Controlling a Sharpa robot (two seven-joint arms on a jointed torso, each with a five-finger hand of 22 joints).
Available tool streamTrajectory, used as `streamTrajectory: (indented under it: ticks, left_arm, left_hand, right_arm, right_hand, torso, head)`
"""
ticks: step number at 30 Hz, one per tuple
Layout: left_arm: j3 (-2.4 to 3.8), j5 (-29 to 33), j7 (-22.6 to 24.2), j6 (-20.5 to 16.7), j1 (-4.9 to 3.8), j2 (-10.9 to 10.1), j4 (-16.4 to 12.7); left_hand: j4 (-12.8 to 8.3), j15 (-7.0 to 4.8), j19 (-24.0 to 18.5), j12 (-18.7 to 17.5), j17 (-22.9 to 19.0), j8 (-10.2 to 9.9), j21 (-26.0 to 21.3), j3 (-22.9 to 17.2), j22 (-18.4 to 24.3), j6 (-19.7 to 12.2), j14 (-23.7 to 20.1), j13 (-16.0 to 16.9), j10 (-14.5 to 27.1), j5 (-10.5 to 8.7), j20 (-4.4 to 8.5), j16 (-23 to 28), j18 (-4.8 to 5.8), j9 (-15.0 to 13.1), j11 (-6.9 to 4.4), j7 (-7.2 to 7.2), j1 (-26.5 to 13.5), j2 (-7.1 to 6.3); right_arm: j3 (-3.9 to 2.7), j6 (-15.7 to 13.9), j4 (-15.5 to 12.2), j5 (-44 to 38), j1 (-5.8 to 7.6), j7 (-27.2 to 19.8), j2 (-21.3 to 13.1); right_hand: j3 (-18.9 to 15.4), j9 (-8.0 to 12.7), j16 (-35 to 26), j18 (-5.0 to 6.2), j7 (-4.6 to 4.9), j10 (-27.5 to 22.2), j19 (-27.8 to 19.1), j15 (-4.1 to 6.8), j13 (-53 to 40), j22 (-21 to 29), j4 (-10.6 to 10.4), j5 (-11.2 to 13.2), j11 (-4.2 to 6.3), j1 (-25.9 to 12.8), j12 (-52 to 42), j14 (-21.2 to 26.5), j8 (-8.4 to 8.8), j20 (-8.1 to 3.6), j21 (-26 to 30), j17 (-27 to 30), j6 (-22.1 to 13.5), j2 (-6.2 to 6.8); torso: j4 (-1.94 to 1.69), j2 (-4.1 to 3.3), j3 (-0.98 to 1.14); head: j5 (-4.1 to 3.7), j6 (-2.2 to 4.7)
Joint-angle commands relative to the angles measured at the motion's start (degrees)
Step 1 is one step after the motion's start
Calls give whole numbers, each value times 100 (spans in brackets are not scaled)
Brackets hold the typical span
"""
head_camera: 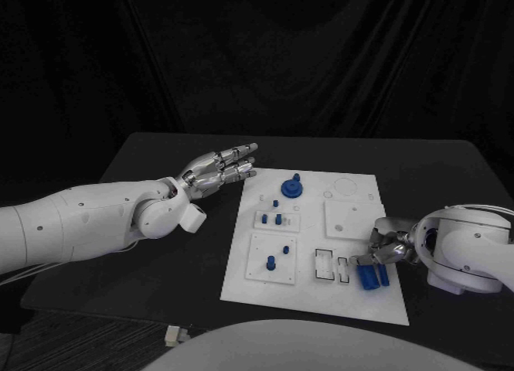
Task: Assemble the parts on the task board
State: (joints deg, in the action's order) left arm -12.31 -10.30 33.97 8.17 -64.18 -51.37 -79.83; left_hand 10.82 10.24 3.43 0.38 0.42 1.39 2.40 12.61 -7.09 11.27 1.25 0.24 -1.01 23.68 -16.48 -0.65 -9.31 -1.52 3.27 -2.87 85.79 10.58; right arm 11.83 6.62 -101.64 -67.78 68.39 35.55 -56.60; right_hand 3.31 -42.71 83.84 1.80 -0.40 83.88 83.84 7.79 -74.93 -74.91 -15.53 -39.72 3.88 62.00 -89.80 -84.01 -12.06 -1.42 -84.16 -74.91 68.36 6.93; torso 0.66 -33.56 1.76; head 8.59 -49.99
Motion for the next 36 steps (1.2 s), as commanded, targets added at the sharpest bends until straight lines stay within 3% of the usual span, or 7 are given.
streamTrajectory:
  ticks: [1,16,25,36]
  left_arm:
    - [6,38,59,72,7,18,-1]
    - [6,38,50,79,11,31,5]
    - [6,38,46,78,12,23,-8]
    - [6,38,41,83,12,23,-11]
  left_hand:
    - [-32,26,46,-9,9,21,21,-6,-5,12,17,5,-2,35,-13,-23,-84,-5,41,10,2,71]
    - [-32,26,46,-9,9,21,21,-6,-5,12,17,5,-2,35,-13,-23,-84,-5,41,10,2,71]
    - [-40,31,47,-11,9,19,22,-3,-1,5,16,4,4,44,-13,-22,-82,-4,43,11,3,76]
    - [-40,31,47,-11,9,19,22,-3,-1,5,16,4,4,44,-13,-22,-82,-4,43,11,3,76]
  right_arm:
    - [-2,-305,-30,568,37,65,-22]
    - [-2,-580,-26,1068,196,61,111]
    - [0,-713,63,1123,160,68,292]
    - [1,-789,139,1139,68,84,449]
  right_hand:
    - [409,9,-21,-28,-18,612,306,28,-1507,-1308,373,-31,41,196,-20,-348,-6,-3,27,-5,-9,-150]
    - [457,7,-41,-17,-1,612,282,17,-1507,-1293,399,123,30,157,-20,-340,35,4,74,38,-57,-155]
    - [480,8,-42,-12,7,612,271,13,-1507,-1286,405,172,24,144,-20,-339,52,7,97,40,-78,-171]
    - [519,-6,-44,-8,32,612,261,-6,-1507,-1279,421,408,3,74,-20,-340,87,24,118,47,-119,-200]
  torso:
    - [3,3,-1]
    - [-9,2,-1]
    - [-14,2,-1]
    - [-17,-5,0]
  head:
    - [-3,-1]
    - [-36,-1]
    - [-27,-1]
    - [-44,-1]
